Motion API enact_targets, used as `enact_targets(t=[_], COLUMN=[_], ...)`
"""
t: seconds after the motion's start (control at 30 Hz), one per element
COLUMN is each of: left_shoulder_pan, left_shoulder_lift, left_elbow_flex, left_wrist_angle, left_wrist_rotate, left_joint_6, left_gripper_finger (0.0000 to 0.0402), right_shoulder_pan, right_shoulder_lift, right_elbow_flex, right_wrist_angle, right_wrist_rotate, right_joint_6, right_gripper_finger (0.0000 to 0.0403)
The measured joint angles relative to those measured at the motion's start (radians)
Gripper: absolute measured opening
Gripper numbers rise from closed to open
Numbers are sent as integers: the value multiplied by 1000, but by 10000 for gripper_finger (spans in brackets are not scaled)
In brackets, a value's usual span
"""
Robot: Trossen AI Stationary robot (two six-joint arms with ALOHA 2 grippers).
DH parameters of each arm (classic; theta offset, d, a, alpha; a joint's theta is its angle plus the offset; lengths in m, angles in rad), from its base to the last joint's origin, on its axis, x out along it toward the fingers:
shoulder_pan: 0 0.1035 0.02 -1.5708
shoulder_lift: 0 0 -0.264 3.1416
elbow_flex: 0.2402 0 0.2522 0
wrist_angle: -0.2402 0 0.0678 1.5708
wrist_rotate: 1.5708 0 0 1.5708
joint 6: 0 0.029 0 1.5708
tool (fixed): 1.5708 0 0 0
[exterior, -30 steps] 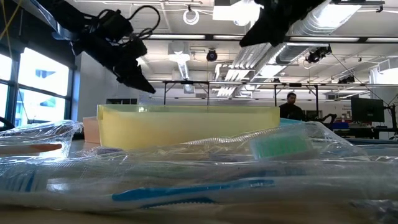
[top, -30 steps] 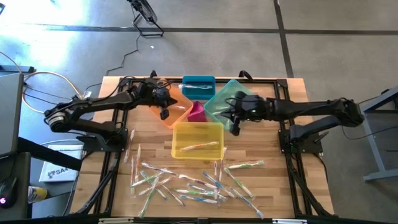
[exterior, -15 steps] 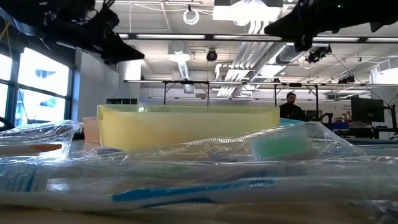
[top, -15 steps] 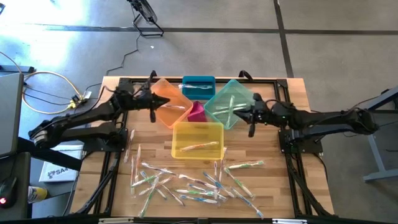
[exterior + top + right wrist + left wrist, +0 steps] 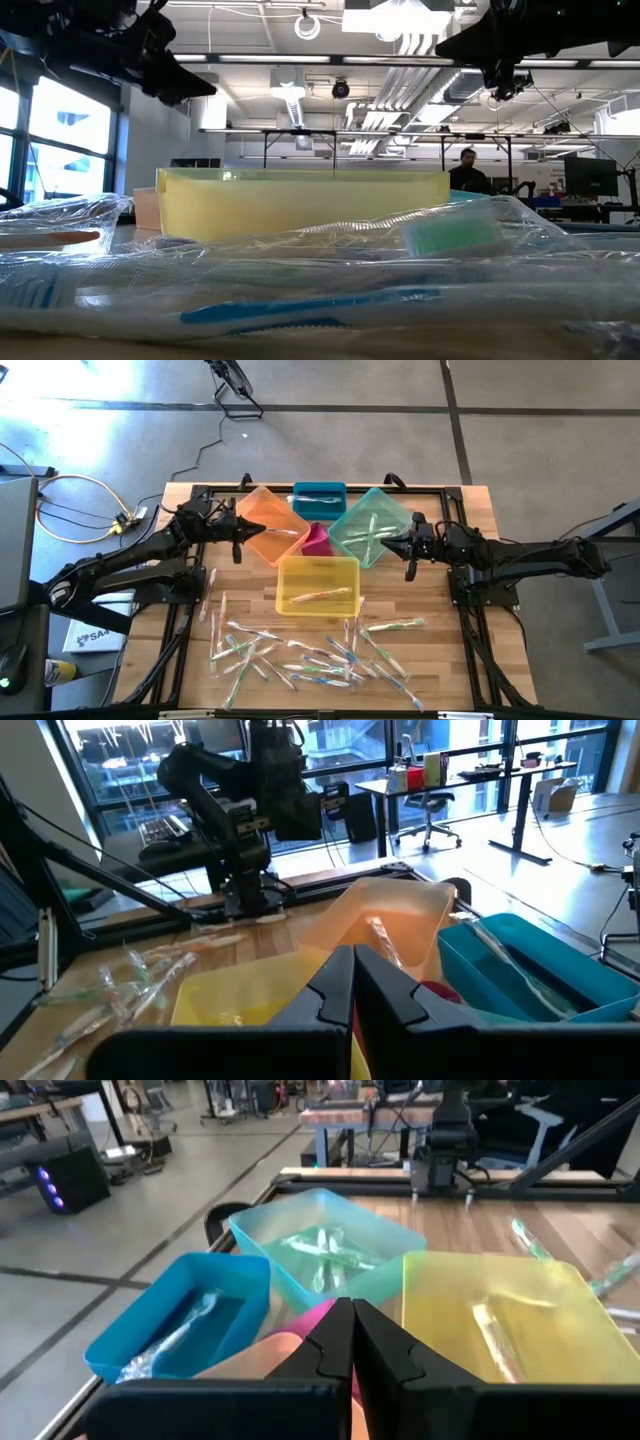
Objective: Pick & Place Toothbrushes
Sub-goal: Put the green toothbrush into the green bin
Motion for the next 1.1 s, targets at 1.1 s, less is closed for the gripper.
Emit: enact_targets(t=[1.1], left_shoulder_pan=[0], left_shoulder_lift=[0], left_elbow_flex=[2], left_wrist_angle=[-2], left_wrist_rotate=[-42], left_joint_6=[2], left_gripper_finger=[0], right_shoulder_pan=[226], right_shoulder_lift=[244], right_elbow_flex=[317], right_wrist_angle=[-760], right_wrist_rotate=[8], right_joint_6=[139], right_gripper_finger=[3])
